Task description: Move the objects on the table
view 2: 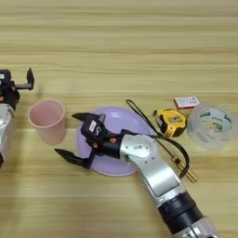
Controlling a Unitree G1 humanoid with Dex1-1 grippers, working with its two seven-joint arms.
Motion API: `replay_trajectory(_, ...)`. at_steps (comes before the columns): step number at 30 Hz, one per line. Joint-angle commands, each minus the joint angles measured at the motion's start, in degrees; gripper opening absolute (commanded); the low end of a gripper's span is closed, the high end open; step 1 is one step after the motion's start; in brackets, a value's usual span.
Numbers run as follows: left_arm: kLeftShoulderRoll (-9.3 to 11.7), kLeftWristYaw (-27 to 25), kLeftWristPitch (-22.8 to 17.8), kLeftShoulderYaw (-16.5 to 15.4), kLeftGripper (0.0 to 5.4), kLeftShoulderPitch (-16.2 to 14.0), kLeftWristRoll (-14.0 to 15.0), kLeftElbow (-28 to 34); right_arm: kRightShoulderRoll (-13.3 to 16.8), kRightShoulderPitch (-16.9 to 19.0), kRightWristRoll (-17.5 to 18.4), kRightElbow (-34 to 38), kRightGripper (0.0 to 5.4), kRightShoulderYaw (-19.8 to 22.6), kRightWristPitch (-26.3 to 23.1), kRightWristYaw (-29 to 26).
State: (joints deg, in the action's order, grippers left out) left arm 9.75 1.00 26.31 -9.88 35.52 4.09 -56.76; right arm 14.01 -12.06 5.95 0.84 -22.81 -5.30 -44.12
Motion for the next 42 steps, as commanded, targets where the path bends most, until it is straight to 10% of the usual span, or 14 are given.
replay_trajectory(1, -0.14, 0.36, -0.36, 0.27, 5.4, -0.43, -0.66, 0.79, -1.19, -2.26, -0.34, -2.28, 5.38, 0.62, 0.35, 0.73)
replay_trajectory(42, -0.72, 0.71, -0.86, 0.26, 5.4, -0.83, -0.46, 1.93, -7.97, -9.15, -2.84, -12.53, 5.38, -1.48, 3.72, 1.44)
